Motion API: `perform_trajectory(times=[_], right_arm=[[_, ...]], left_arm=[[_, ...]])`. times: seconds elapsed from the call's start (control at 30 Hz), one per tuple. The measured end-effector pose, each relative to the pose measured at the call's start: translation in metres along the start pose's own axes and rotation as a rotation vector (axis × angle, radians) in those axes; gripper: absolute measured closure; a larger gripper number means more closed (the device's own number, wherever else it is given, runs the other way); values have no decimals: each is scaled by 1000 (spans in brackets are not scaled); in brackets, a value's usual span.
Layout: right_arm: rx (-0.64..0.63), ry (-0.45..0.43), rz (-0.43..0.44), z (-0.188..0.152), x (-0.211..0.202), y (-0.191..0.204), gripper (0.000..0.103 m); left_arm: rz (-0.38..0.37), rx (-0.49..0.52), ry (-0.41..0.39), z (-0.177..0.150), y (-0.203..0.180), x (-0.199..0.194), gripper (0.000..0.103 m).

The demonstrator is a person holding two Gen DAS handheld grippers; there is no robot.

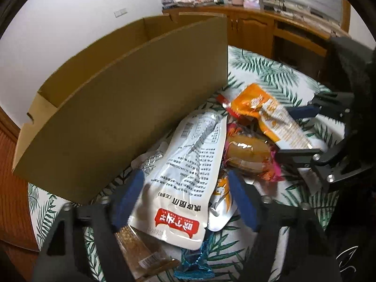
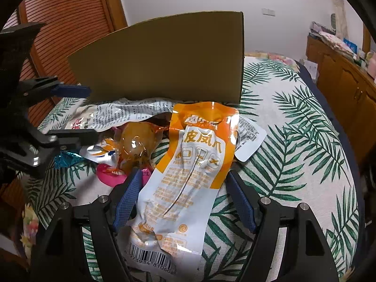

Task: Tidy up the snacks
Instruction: 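Grasp the orange chicken-feet pouch with right tool while left tool grasps white chicken-feet pack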

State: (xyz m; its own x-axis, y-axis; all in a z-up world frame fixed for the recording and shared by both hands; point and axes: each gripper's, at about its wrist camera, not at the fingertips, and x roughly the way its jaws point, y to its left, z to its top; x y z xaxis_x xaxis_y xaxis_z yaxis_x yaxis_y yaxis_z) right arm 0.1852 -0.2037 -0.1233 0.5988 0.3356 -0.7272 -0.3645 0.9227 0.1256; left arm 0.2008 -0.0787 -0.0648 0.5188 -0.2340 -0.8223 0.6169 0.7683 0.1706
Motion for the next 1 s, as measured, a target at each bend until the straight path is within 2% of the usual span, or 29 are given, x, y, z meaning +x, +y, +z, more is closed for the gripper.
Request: perform_trajectory(times=[0.07, 0.17, 0.33, 0.4, 0.47, 0.53, 0.67, 0.77, 0.8, 0.9, 0.97, 1.0], right_arm=[[0, 0, 2, 0, -1, 0, 27], [2, 1, 3, 1, 0, 0, 27], [4, 2, 6, 1, 2, 0, 27], [2, 5, 6, 2, 2, 0, 27], [1, 7, 6, 3, 3, 1, 27], [-1, 9, 2, 4, 5, 2, 27], [-1, 10, 0, 5, 6, 2, 27], [-2, 13, -3, 6, 8, 2, 26], [-2, 14, -3, 8, 9, 2, 26], [-4, 19, -7, 9, 11, 3, 26], [-10, 21, -20, 10, 12, 4, 32], [-10, 21, -24, 10, 12, 3, 37]], left_arm=[[5, 23, 12, -1, 0, 4, 39], [5, 52, 23, -1, -1, 11, 33], [1, 67, 13, 0, -2, 16, 34], [13, 75, -4, -1, -2, 15, 49], [14, 78, -12, -1, -3, 12, 51], [19, 75, -22, -3, -2, 9, 58], [-13, 40, -34, -10, 4, -1, 59], [-22, 6, -60, -16, 10, -12, 64], [-31, -6, -77, -17, 13, -16, 86], [-39, -63, -113, -16, 26, -30, 89], [-35, -58, -112, -17, 30, -31, 90], [-32, -62, -112, -19, 32, -31, 91]])
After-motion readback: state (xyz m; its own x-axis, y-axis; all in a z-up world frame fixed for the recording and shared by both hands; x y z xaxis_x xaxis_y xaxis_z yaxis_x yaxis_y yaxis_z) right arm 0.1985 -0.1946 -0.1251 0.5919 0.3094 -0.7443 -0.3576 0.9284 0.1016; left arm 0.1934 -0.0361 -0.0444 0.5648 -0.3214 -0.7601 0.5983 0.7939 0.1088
